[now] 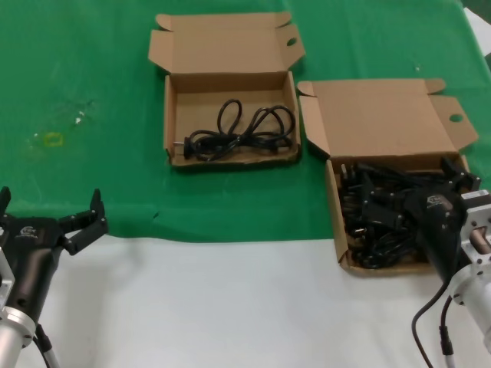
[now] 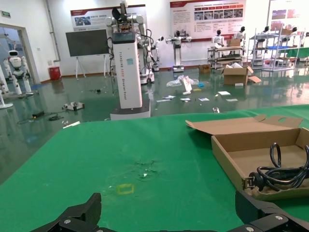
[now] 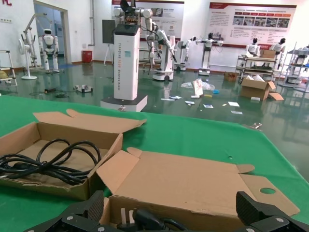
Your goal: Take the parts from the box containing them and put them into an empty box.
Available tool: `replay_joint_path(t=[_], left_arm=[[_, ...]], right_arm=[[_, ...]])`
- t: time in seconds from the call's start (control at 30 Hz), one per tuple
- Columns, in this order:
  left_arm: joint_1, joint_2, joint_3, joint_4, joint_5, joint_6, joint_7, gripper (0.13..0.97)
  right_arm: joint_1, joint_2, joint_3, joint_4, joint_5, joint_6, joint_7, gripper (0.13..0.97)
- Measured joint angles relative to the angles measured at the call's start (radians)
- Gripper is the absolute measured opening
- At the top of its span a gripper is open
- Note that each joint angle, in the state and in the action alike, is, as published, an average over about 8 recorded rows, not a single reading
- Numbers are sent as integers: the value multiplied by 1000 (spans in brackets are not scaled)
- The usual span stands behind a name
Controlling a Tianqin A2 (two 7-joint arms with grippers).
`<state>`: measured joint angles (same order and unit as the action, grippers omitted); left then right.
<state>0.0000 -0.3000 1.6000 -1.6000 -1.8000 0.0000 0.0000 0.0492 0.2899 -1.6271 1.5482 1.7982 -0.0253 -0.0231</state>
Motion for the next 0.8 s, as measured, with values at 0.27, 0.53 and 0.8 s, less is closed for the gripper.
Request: replay_joint_path(t=[0.27, 0.53, 0.8], left_arm=[[0, 0, 0, 0, 0, 0, 0, 966], [0, 0, 0, 0, 0, 0, 0, 966], [0, 0, 0, 0, 0, 0, 0, 966]], right_arm=[[0, 0, 0, 0, 0, 0, 0, 966], [0, 0, 0, 0, 0, 0, 0, 966], [0, 0, 0, 0, 0, 0, 0, 966]])
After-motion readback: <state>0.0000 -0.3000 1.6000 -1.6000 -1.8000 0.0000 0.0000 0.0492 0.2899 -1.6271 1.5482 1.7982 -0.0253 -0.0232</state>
